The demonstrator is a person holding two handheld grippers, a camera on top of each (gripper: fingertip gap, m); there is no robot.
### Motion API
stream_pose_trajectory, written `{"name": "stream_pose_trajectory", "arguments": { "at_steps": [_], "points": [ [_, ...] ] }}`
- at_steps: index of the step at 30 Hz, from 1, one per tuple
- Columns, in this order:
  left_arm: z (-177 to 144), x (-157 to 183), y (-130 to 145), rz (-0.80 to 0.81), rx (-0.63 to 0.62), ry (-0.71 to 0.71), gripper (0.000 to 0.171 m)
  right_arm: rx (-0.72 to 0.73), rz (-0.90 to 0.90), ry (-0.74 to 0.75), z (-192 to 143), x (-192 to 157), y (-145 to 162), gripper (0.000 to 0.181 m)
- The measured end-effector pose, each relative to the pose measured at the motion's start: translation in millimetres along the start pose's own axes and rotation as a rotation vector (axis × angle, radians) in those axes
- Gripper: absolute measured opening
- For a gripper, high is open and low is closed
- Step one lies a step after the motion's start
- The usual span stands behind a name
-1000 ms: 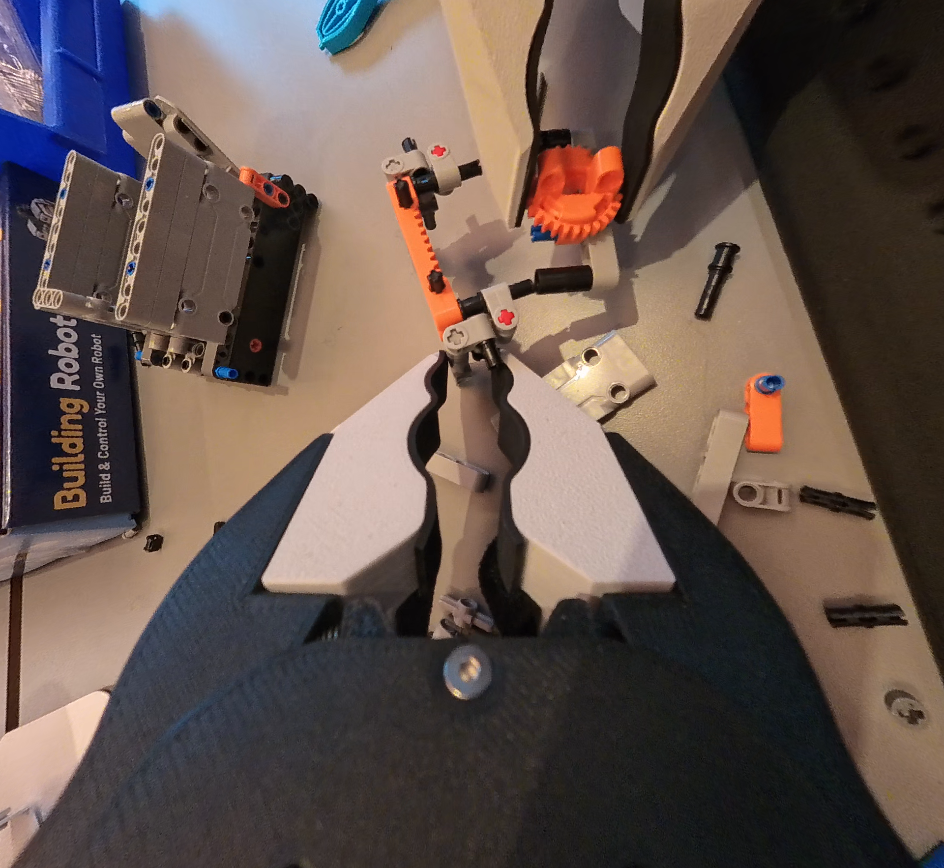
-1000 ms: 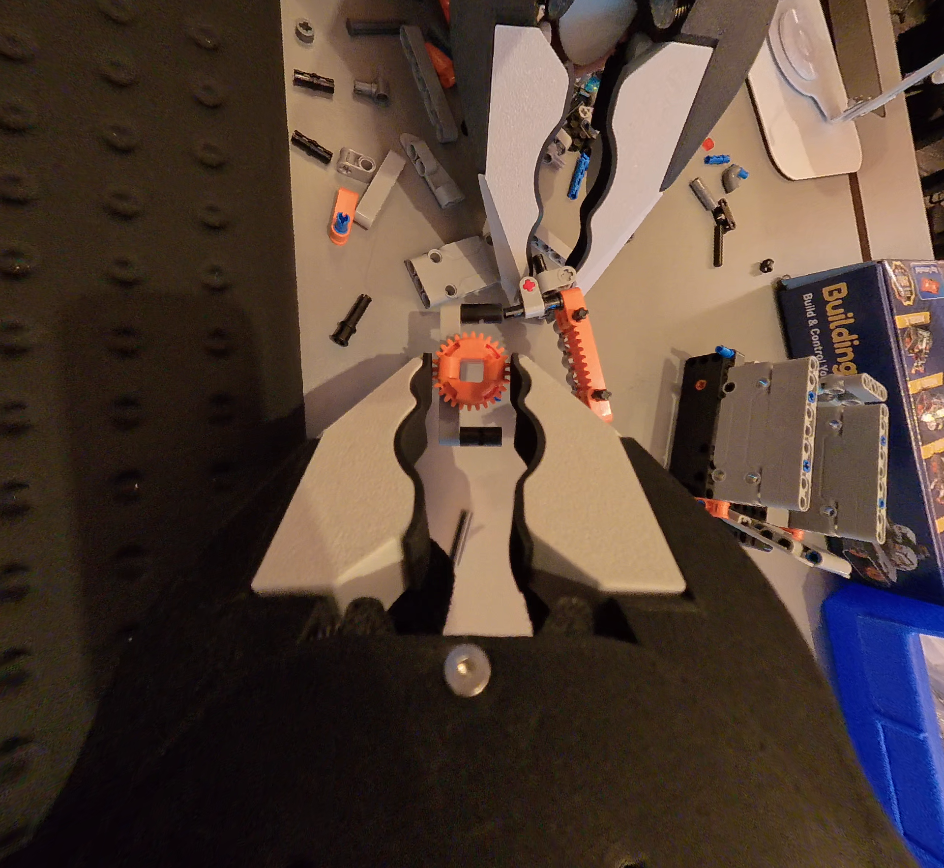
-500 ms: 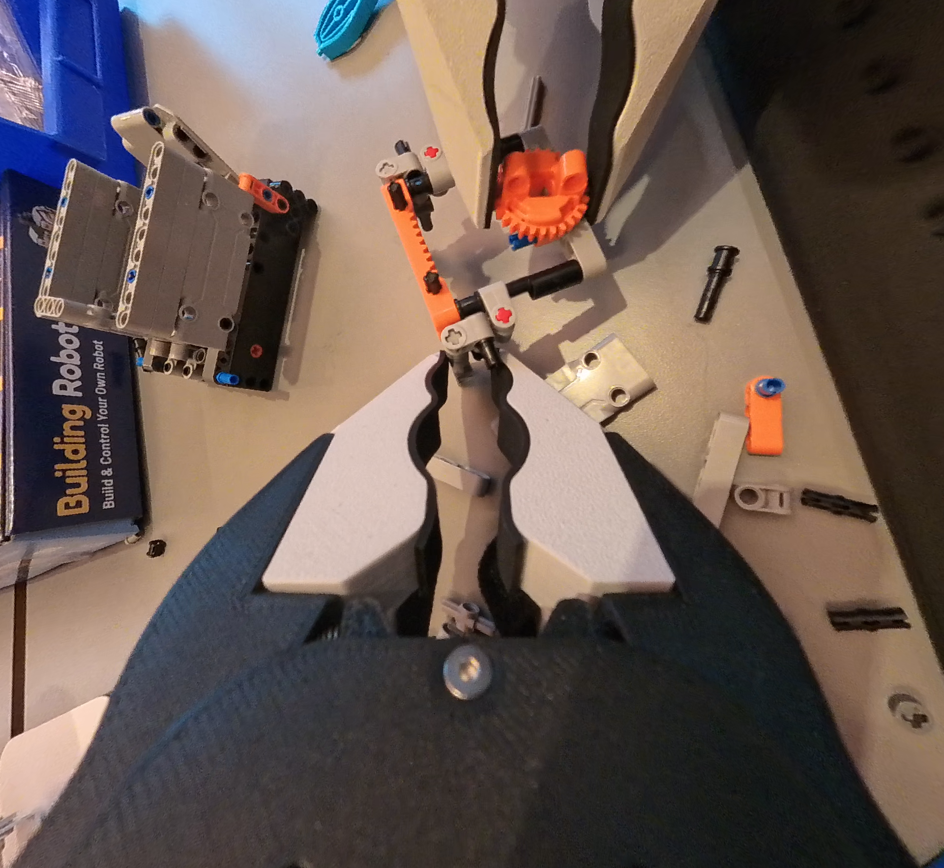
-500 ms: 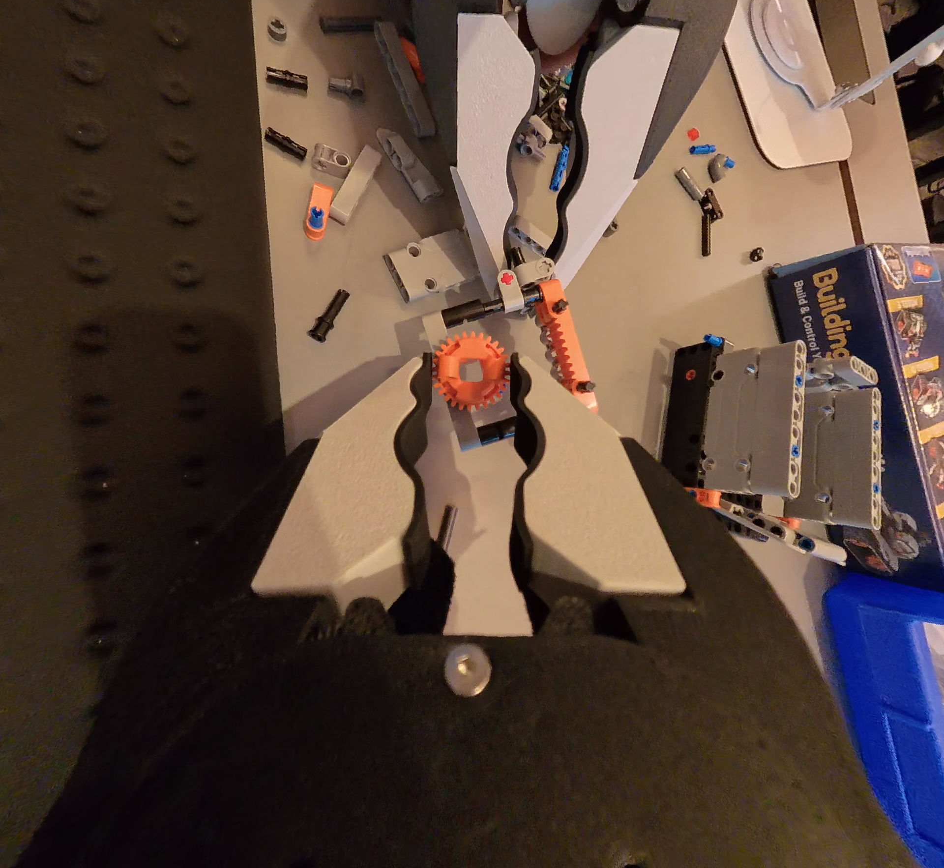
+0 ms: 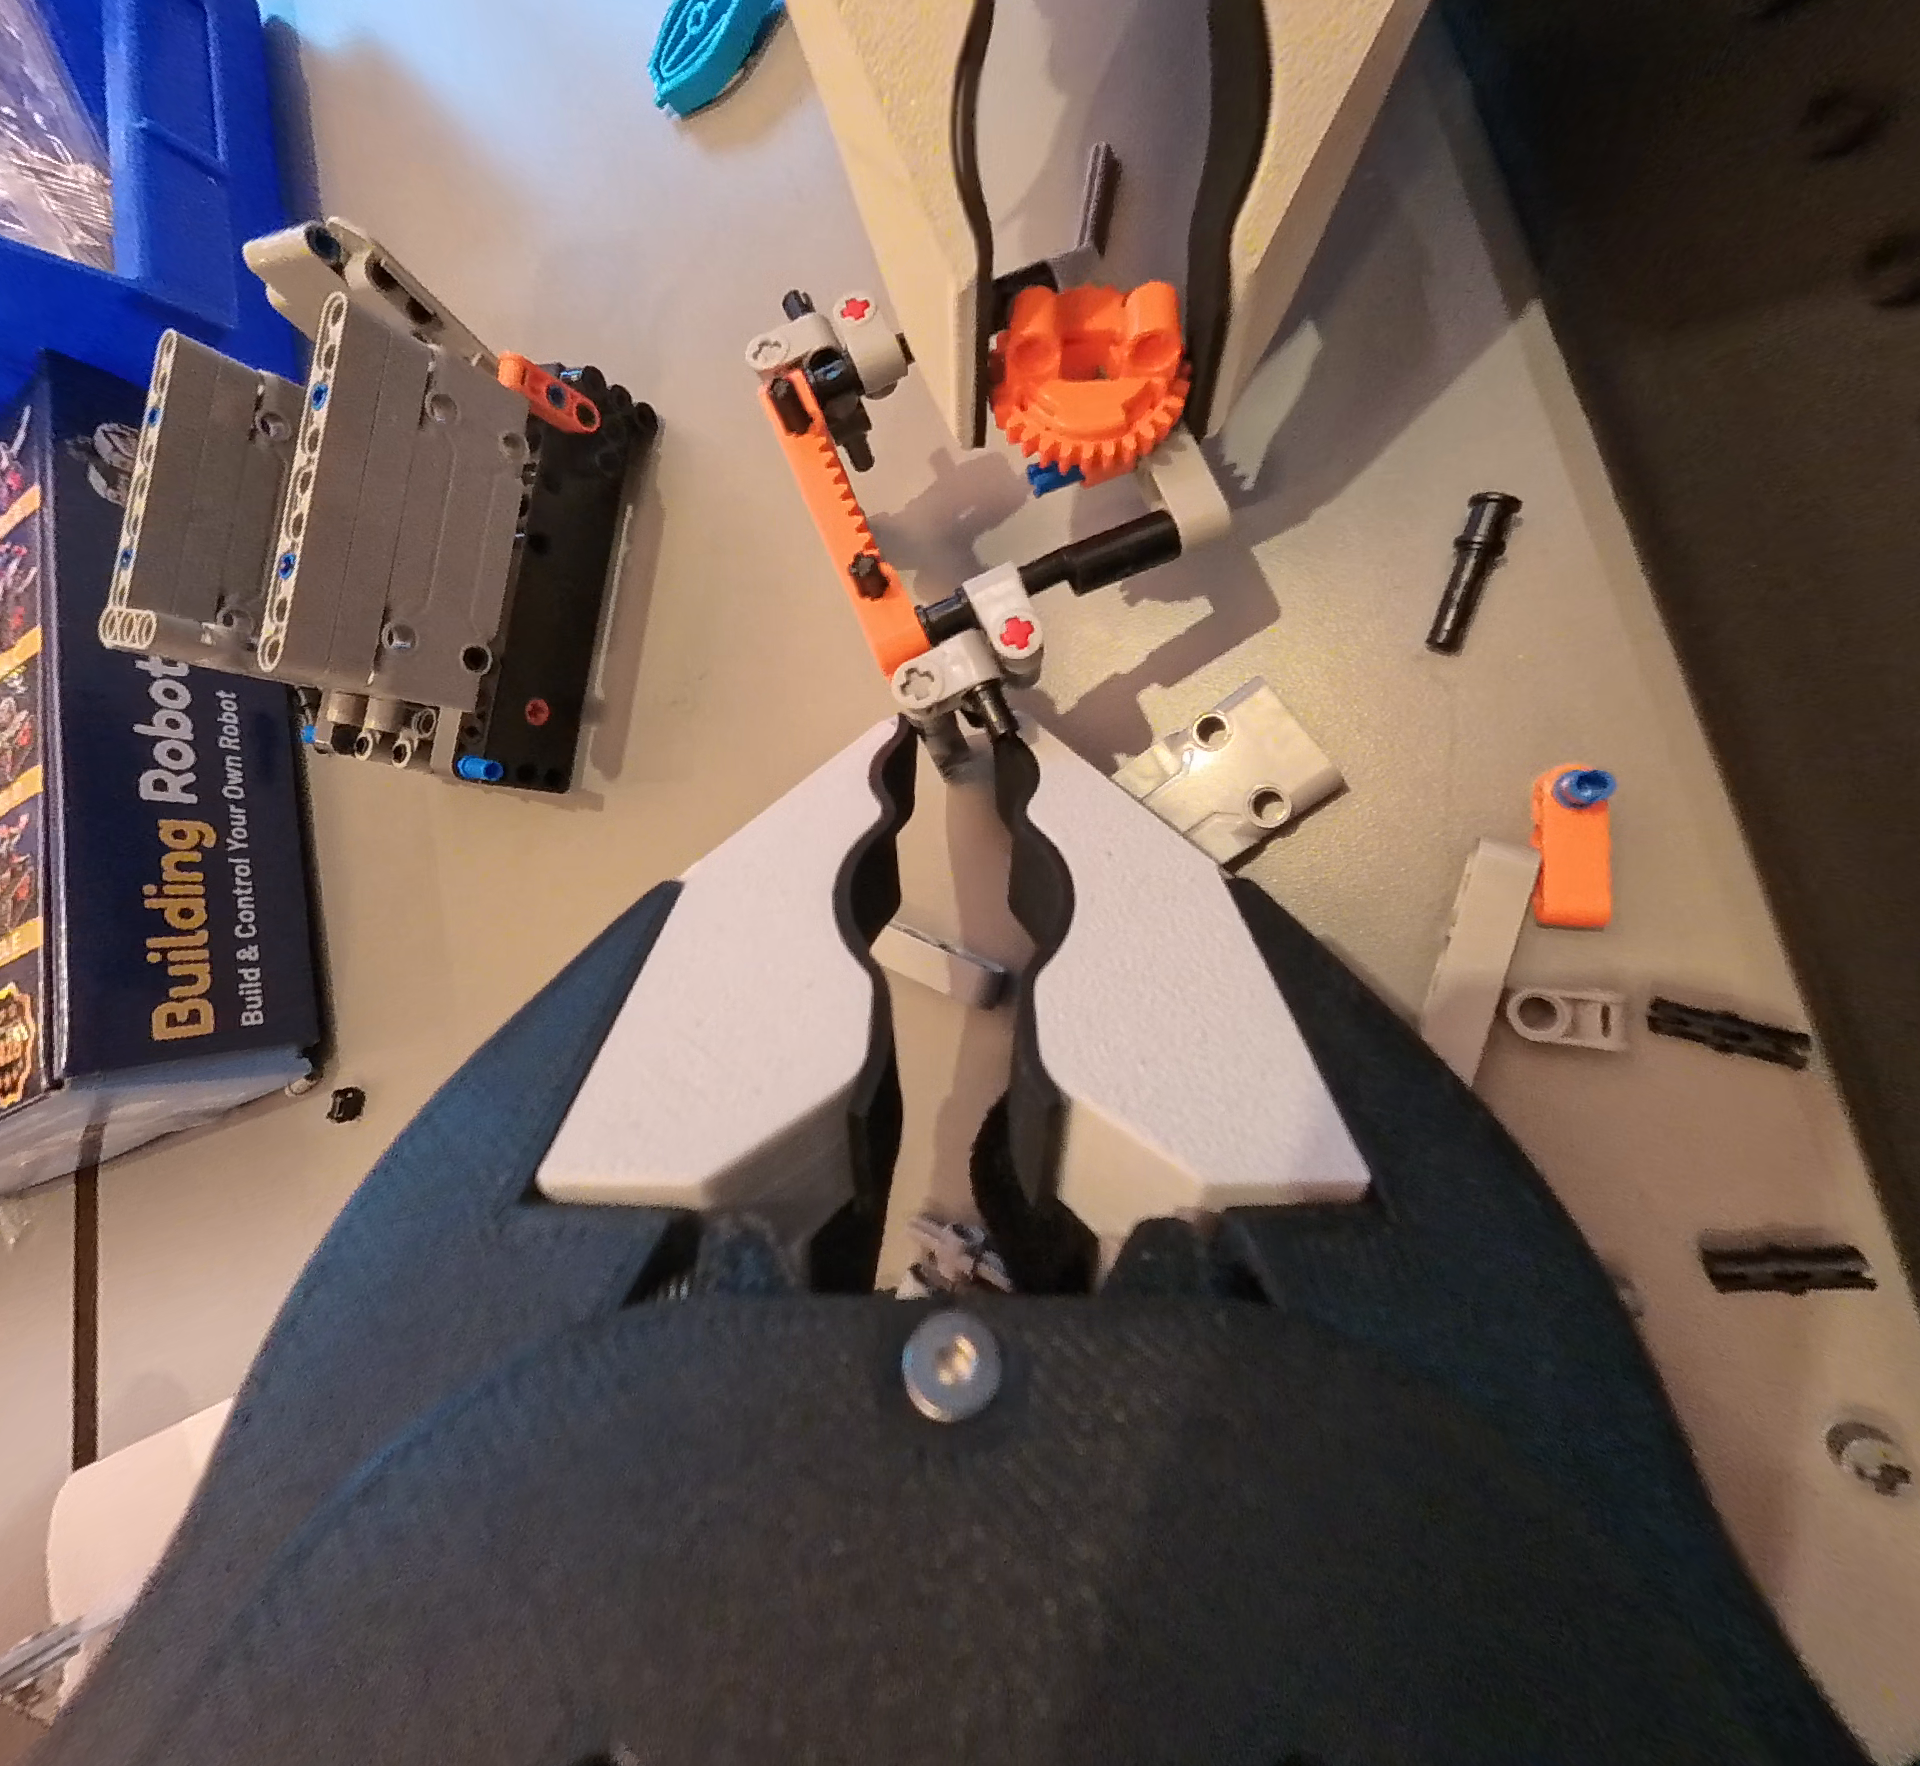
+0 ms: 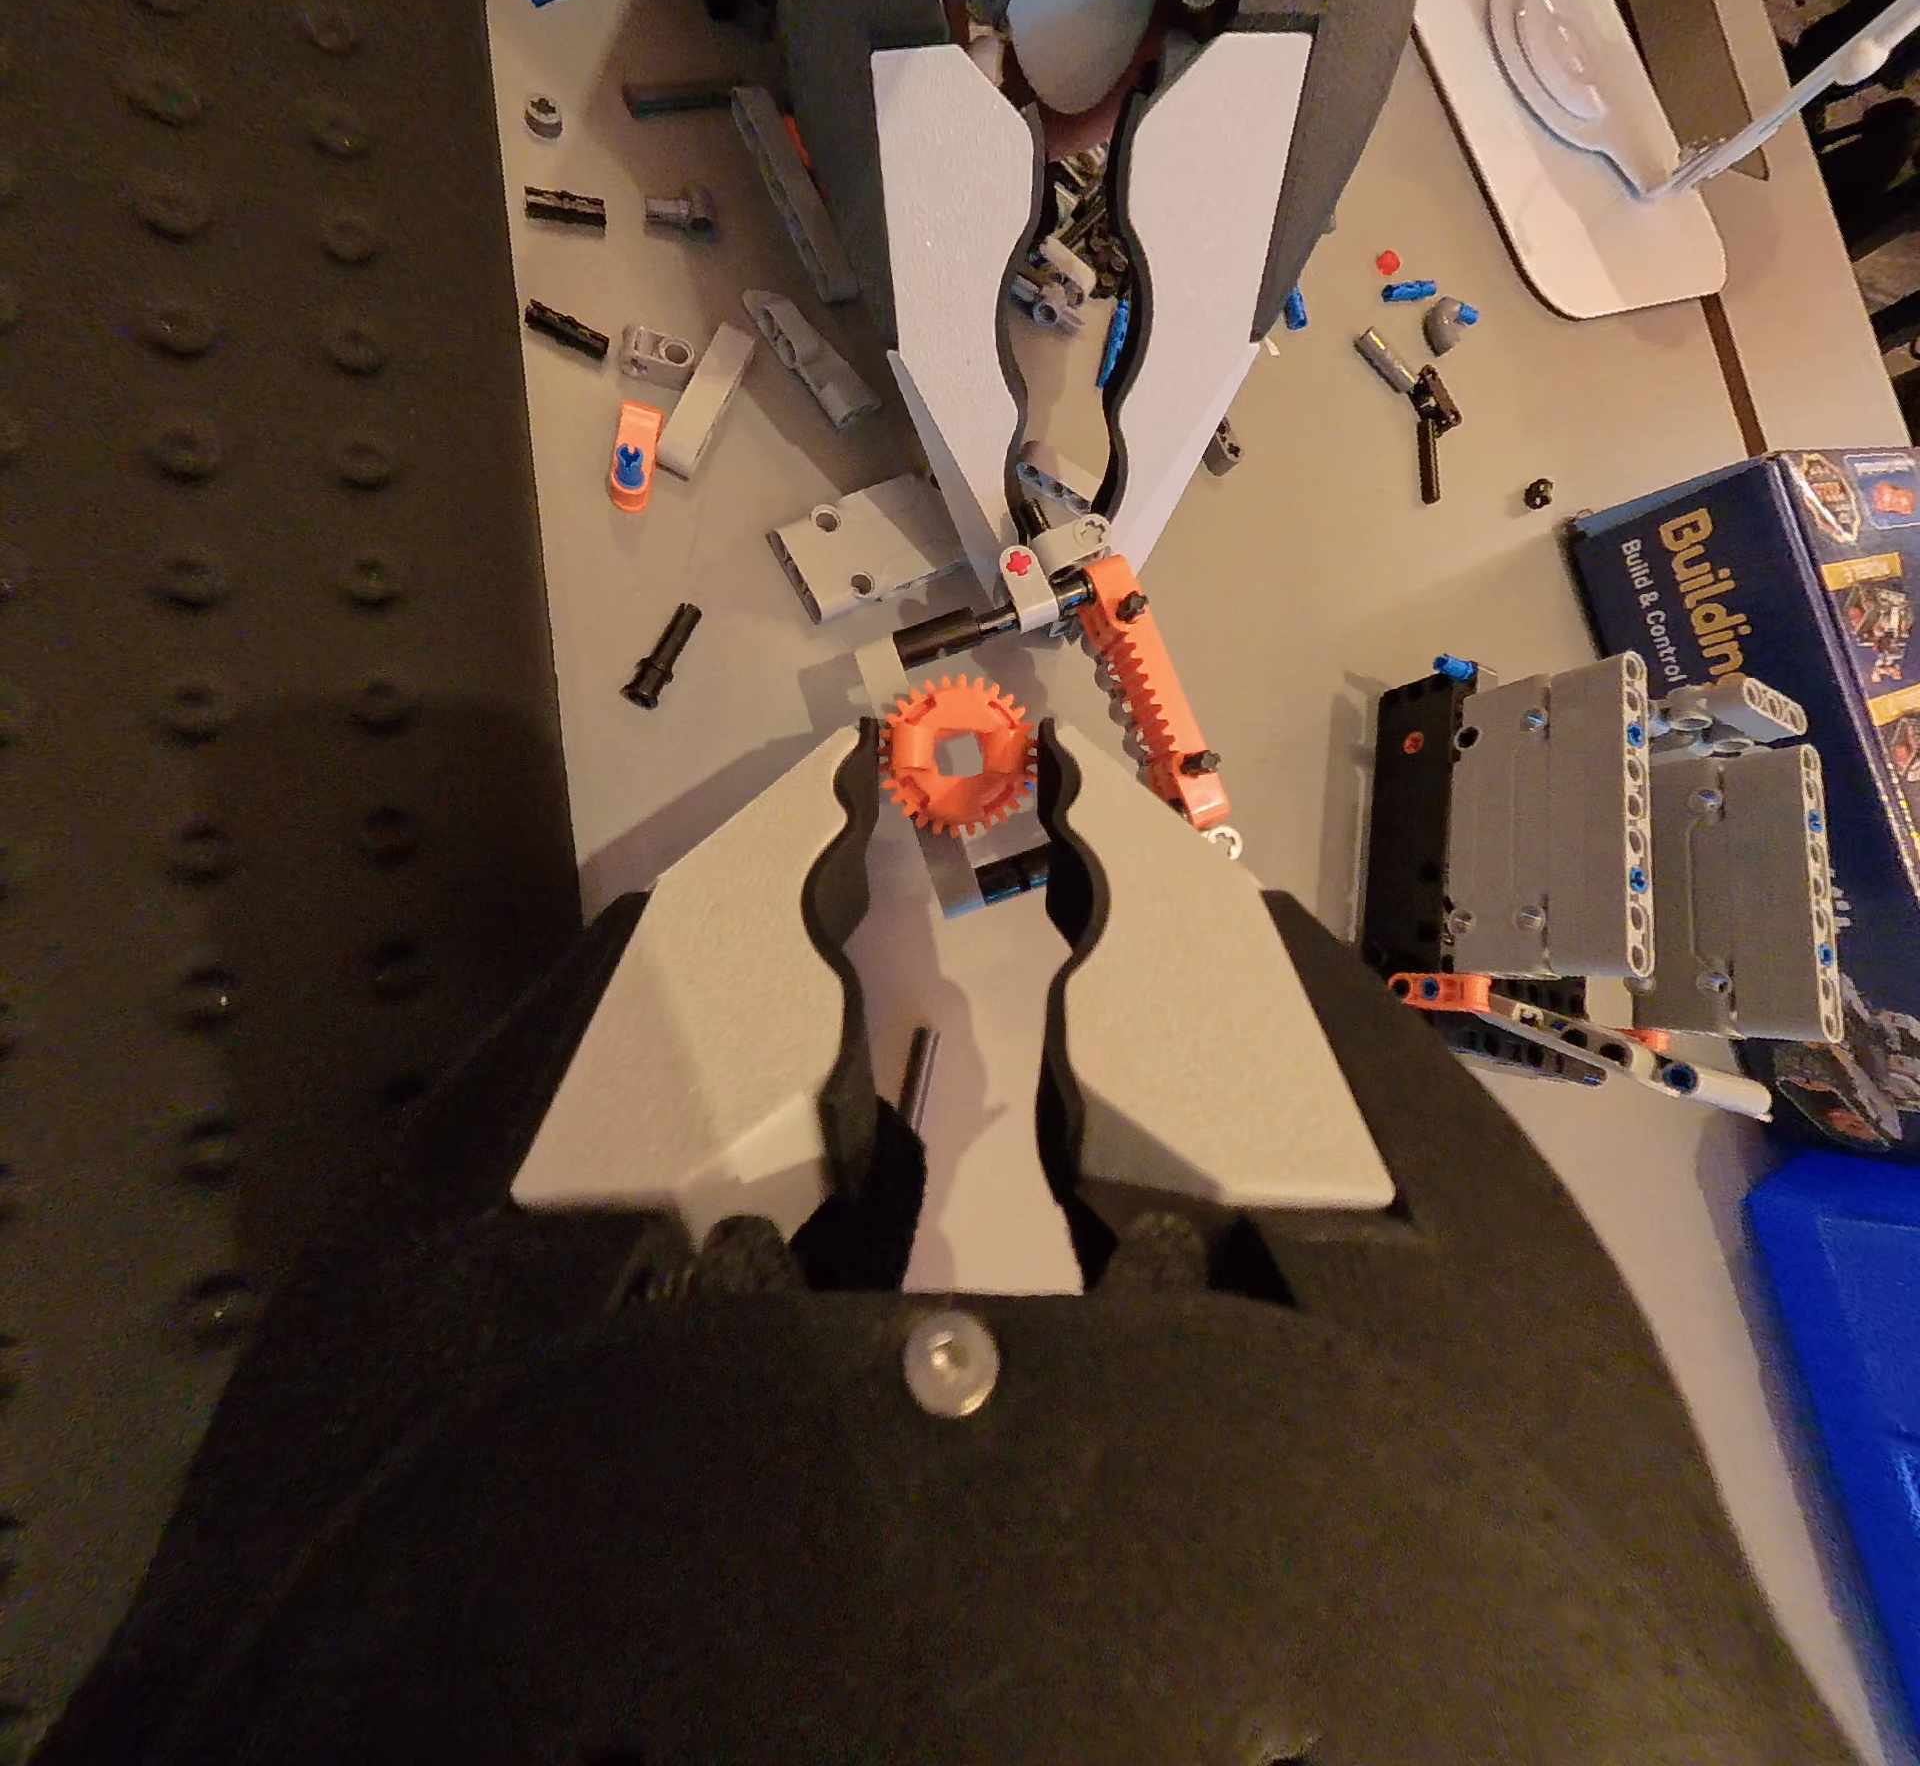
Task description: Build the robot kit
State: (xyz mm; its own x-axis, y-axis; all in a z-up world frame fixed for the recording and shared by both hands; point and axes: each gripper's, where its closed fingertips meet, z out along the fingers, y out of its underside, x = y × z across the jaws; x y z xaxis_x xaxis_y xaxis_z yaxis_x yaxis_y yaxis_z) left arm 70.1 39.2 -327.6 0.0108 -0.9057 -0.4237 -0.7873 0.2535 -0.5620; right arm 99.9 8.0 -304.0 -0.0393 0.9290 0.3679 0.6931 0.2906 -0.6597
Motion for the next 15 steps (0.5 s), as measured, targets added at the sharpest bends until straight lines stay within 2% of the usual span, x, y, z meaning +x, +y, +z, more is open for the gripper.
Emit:
{"name": "stream_pose_trajectory", "arguments": {
  "at_steps": [15],
  "points": [
    [-0.6,-3.3,2.9,0.055,-0.04,-0.045,0.01,-0.003,0.059,-0.001,-0.1,5.3,7.5,0.028]
  ]
}}
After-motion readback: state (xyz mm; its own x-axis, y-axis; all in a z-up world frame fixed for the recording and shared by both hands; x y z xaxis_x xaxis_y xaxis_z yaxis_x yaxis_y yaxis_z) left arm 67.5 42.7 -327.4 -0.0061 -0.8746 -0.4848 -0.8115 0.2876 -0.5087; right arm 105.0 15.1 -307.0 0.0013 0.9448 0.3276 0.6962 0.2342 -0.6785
